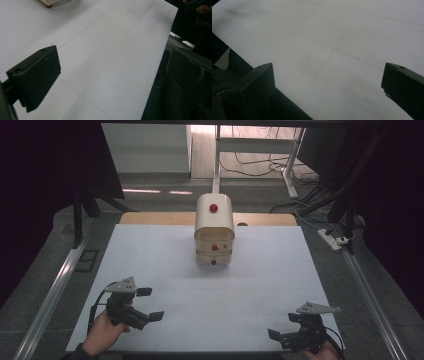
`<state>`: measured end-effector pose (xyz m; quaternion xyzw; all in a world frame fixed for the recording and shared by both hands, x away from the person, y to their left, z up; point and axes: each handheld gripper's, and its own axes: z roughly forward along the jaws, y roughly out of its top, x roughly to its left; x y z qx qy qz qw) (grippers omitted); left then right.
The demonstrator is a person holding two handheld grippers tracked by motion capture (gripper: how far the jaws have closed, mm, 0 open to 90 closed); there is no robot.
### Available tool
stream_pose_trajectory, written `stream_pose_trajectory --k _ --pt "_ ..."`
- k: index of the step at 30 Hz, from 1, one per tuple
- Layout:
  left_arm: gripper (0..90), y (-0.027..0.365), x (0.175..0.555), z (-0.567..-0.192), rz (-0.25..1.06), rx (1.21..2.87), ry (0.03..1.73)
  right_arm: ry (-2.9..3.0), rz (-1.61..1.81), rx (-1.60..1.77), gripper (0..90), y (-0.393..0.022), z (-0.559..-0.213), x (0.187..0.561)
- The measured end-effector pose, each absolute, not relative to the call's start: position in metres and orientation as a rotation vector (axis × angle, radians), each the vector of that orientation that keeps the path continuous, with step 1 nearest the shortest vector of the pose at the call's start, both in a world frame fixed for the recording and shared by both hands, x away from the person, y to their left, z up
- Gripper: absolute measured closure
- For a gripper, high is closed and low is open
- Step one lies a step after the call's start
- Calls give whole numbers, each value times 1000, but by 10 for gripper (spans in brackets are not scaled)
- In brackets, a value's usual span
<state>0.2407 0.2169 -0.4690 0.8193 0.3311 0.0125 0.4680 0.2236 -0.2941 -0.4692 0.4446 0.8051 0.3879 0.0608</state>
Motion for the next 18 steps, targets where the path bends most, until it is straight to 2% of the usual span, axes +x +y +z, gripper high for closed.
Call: stream_pose_trajectory --k 18 --pt "0 251 214 -478 63 1972 904 2439 1167 1344 0 -294 -469 224"
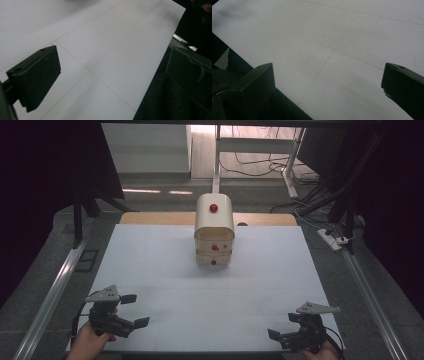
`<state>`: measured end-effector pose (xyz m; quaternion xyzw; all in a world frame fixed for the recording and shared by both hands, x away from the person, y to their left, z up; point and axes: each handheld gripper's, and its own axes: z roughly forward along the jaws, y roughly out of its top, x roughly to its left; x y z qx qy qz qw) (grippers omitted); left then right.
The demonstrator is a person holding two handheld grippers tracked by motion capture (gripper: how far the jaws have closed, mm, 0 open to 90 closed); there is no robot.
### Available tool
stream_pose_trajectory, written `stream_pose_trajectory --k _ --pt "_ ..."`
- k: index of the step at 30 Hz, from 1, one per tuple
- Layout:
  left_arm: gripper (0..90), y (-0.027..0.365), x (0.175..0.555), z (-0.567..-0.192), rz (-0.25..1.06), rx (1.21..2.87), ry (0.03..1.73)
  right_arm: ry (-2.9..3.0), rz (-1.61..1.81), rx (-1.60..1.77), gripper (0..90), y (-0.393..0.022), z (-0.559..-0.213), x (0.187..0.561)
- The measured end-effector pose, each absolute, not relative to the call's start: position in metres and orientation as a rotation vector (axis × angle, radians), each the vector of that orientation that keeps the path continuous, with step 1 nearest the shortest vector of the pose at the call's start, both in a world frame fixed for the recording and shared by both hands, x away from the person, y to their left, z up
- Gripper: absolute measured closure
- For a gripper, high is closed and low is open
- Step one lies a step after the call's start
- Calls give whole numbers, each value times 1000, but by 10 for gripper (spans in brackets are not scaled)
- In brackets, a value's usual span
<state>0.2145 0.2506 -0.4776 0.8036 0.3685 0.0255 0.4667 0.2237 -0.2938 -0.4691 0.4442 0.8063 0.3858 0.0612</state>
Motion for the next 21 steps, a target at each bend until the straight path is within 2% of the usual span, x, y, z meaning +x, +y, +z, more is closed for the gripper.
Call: stream_pose_trajectory --k 21 --pt "0 290 185 -486 109 1928 1023 2439 1163 1346 0 -294 -469 224"
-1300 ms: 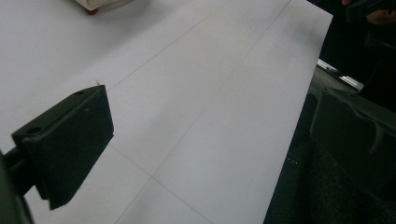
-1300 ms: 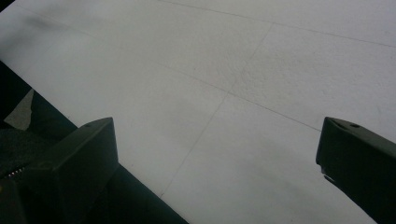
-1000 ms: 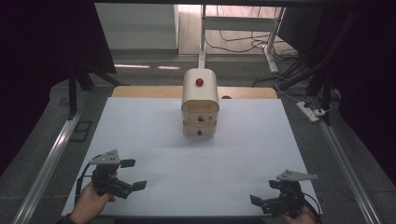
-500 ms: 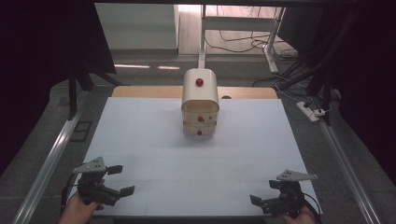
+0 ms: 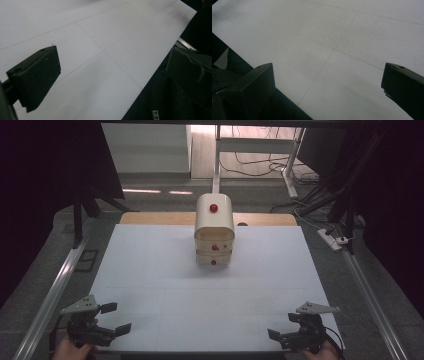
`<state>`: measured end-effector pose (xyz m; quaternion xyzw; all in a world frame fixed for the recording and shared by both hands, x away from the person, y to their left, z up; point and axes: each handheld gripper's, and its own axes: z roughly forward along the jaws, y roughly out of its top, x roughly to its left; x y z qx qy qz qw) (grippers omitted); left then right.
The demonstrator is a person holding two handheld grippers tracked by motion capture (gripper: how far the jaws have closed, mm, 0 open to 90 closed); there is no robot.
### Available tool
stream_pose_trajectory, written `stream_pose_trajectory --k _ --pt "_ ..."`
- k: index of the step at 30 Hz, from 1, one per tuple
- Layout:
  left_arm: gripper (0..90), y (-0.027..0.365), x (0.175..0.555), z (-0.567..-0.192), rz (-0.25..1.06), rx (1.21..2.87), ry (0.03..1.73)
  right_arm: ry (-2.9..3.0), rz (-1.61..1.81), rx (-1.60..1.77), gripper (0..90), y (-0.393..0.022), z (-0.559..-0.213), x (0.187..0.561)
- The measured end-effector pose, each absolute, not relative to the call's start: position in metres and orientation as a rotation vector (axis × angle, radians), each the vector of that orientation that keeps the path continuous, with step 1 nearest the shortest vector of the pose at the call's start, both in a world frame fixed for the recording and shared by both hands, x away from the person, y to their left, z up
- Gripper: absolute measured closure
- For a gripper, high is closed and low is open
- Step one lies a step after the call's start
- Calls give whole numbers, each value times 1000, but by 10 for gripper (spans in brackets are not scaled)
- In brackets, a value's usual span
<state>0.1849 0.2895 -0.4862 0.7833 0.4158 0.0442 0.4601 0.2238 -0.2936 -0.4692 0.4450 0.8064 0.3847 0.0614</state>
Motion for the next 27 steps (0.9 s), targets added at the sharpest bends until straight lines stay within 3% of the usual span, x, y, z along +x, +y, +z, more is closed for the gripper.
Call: stream_pose_trajectory --k 18,27 --pt "0 313 168 -487 156 1887 1105 2434 1161 1348 0 -294 -469 223" --pt "0 316 160 -487 214 1956 1168 2432 1157 1353 0 -294 -469 223"
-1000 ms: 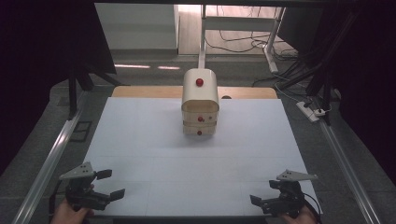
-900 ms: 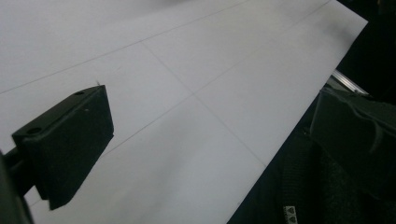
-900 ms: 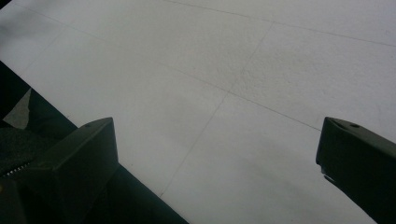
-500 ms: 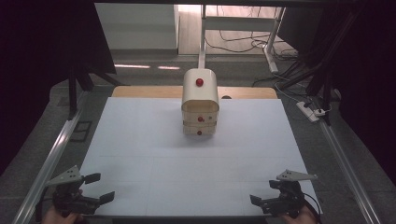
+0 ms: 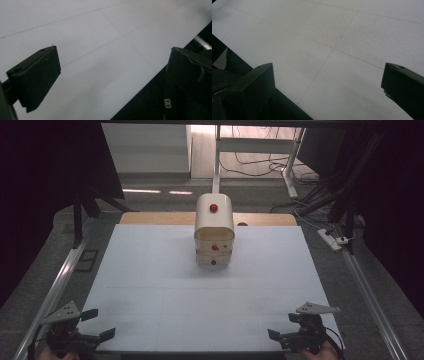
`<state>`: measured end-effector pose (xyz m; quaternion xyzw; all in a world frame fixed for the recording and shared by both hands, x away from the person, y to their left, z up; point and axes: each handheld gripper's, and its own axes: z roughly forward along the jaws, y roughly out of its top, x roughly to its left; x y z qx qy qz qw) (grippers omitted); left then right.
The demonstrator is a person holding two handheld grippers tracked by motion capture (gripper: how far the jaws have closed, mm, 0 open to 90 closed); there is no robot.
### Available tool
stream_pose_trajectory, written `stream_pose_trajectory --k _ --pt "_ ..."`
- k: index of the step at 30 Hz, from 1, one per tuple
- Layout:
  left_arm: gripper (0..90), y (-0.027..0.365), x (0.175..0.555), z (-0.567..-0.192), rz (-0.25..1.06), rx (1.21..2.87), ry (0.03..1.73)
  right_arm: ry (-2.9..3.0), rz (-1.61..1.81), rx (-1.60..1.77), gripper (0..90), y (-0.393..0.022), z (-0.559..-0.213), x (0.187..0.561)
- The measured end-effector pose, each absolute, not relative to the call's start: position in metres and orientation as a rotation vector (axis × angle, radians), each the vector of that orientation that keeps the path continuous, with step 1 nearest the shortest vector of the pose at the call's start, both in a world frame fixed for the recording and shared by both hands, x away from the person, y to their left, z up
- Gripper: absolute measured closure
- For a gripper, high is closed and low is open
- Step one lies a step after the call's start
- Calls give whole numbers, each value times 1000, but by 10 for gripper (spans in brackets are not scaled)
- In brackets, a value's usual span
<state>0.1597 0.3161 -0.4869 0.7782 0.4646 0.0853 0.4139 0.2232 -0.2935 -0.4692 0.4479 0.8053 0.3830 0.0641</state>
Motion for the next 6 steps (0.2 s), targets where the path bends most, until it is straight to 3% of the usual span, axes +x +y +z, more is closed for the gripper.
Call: stream_pose_trajectory --k 6 --pt "0 314 160 -487 217 1980 1177 2436 1148 1350 0 -293 -470 223"
